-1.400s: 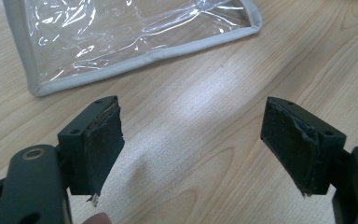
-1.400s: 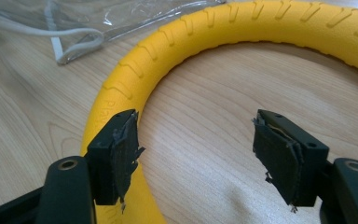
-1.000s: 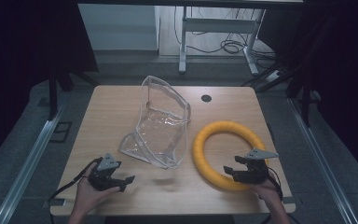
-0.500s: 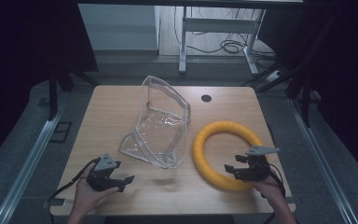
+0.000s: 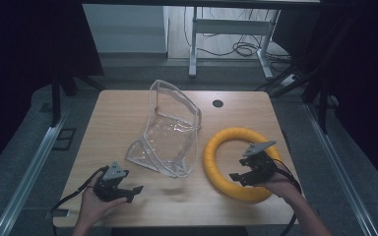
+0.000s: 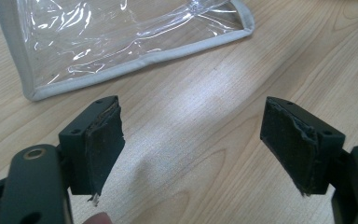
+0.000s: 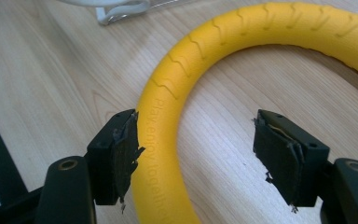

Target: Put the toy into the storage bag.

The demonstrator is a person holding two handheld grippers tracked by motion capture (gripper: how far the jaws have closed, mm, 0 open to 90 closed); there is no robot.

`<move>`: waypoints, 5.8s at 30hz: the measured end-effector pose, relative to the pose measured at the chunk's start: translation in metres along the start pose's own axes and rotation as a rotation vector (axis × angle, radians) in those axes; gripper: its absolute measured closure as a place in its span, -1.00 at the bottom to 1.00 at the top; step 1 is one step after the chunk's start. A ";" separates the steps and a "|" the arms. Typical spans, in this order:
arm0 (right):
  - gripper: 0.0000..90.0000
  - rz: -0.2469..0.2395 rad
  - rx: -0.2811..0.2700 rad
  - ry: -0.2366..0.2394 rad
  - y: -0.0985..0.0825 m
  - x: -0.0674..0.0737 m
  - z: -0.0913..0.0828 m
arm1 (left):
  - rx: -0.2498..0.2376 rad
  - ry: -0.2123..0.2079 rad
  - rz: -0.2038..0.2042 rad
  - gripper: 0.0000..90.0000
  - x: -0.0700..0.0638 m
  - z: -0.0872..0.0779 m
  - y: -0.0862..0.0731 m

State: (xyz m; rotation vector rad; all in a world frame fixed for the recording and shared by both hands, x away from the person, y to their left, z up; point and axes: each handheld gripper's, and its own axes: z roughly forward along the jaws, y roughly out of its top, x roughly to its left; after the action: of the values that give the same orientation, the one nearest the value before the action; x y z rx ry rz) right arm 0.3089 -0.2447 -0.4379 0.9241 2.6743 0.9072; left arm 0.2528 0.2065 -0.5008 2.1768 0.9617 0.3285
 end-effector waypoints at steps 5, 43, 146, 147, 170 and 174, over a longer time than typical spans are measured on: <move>-0.29 -0.031 0.031 0.018 0.009 0.005 0.003 | -0.010 0.003 -0.003 -0.53 0.000 -0.003 0.000; 0.10 -0.184 0.578 0.048 0.016 0.031 0.090 | 0.007 -0.006 0.002 -0.53 -0.003 0.005 0.001; 0.14 -0.009 -0.279 0.180 0.095 -0.016 -0.057 | -0.006 0.000 -0.003 -0.52 -0.002 0.004 0.000; 0.14 -0.007 -0.282 0.181 0.096 -0.016 -0.057 | -0.005 0.000 -0.002 -0.52 -0.002 0.004 0.000; 0.13 -0.064 -0.347 0.203 0.125 0.002 -0.074 | -0.005 0.000 -0.001 -0.52 -0.001 0.003 0.000; 0.13 -0.074 -0.370 0.215 0.132 0.006 -0.080 | -0.005 0.001 0.000 -0.52 -0.001 0.002 0.001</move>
State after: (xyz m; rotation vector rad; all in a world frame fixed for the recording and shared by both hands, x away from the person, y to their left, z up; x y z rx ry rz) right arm 0.3432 -0.1980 -0.2948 0.6722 2.5507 1.4918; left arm 0.2535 0.2043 -0.5021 2.1721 0.9609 0.3313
